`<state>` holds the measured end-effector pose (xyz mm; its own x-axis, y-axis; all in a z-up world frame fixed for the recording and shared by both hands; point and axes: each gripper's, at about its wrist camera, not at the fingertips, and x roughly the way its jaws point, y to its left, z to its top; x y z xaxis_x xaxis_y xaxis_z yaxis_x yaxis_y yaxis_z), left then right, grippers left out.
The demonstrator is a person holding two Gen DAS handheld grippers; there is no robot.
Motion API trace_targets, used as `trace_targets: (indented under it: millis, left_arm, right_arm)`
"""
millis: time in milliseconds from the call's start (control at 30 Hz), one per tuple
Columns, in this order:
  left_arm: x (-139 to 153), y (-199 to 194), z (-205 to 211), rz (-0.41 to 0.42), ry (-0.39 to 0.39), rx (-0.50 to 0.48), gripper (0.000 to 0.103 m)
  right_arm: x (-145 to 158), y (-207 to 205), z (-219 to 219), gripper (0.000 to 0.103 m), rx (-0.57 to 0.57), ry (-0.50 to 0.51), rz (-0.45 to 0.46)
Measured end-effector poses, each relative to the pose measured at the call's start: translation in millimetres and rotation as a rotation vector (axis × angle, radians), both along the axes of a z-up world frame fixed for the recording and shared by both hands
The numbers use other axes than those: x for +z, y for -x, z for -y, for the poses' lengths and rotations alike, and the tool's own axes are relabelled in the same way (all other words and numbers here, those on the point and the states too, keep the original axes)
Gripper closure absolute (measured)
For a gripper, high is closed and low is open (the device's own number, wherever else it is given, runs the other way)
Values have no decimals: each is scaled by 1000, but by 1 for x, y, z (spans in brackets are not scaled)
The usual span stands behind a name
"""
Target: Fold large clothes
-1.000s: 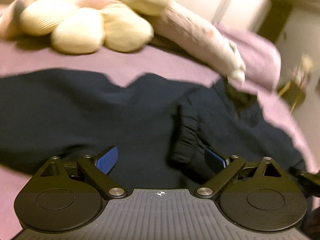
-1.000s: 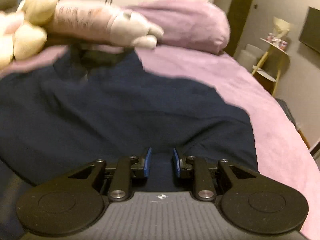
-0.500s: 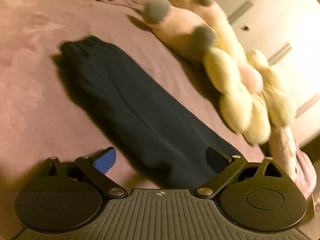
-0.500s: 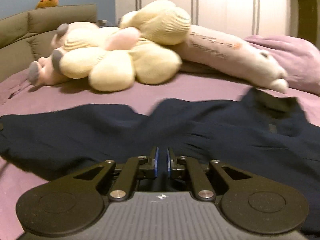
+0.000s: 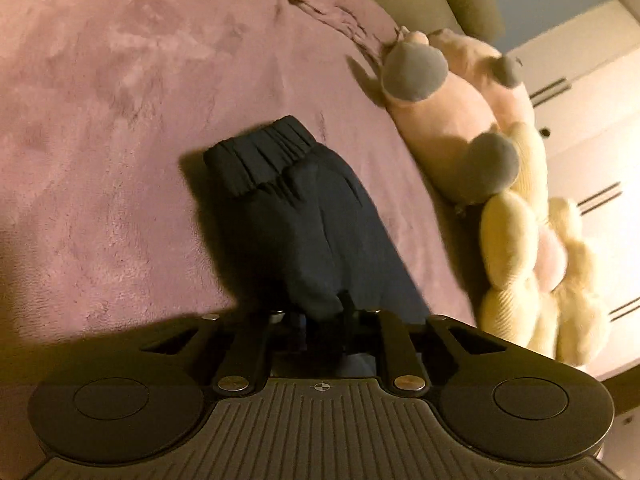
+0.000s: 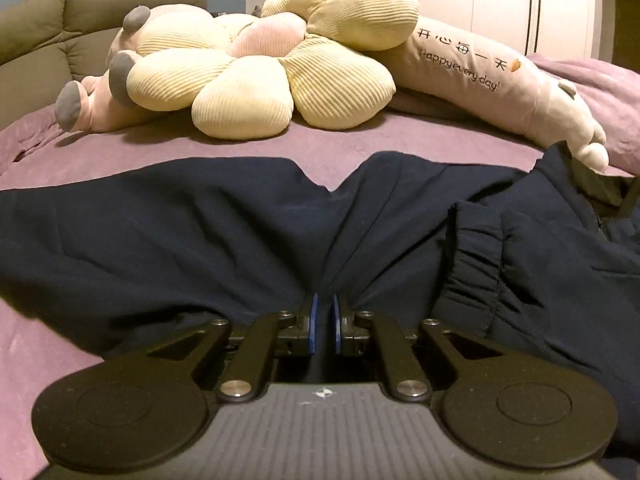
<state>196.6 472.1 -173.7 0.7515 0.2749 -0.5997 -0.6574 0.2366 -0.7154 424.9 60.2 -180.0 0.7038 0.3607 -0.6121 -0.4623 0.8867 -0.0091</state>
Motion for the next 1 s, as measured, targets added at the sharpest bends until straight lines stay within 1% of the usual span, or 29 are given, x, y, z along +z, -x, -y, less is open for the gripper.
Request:
trace_targets:
  millis: [33, 100, 133, 167, 233, 300, 367, 433, 500, 567, 633, 667, 733, 800, 833, 900, 933, 1000]
  left_arm:
    - [2, 0, 0, 9, -8, -9, 90]
    - [15, 0, 5, 34, -56, -37, 91]
    - [21, 0, 8, 47, -74, -53, 91]
    - [31, -3, 13, 69, -94, -74, 92]
    - [51, -10, 25, 134, -128, -130, 92]
    - [75, -24, 48, 205, -170, -215, 92]
    - [96, -42, 81, 288, -189, -326, 92]
    - [108, -64, 120, 343, -172, -442, 92]
    - [111, -89, 162, 365, -154, -548, 93]
    - [108, -115, 208, 341, -153, -646, 92]
    - [97, -138, 252, 306, -139, -730, 92]
    - [91, -147, 271, 274, -154, -757, 92]
    - [77, -161, 306, 174, -237, -806, 91]
    - [55, -170, 336, 78, -317, -828, 90]
    - [43, -174, 345, 36, -330, -830, 90]
    - [27, -183, 353, -20, -350, -823, 89]
    - [21, -183, 357, -43, -362, -822, 89]
    - [17, -185, 358, -73, -392, -825, 90]
  right_arm:
    - [4, 1, 2, 95, -3, -15, 3]
    - [10, 4, 10, 95, -39, -68, 2]
    - [11, 2, 15, 95, -62, -99, -15]
    - [7, -1, 19, 95, -75, -128, -54]
    - [-5, -4, 20, 95, -63, -121, -85]
    - [-5, -5, 18, 95, -56, -108, -84]
    - [-6, -6, 20, 95, -55, -122, -91]
    - [-6, -8, 26, 95, -57, -160, -109]
    - [-7, -12, 35, 95, -61, -218, -138]
    - [-7, -16, 46, 95, -64, -289, -177]
    - [-6, -21, 58, 97, -64, -355, -231]
    - [-3, -21, 69, 97, -71, -393, -266]
    - [2, -18, 92, 97, -111, -445, -302]
    - [6, -7, 130, 97, -154, -530, -321]
    - [9, -2, 147, 97, -180, -555, -322]
    - [13, 11, 185, 93, -230, -625, -322]
    - [14, 15, 198, 92, -249, -645, -323]
    - [18, 16, 223, 88, -261, -718, -355]
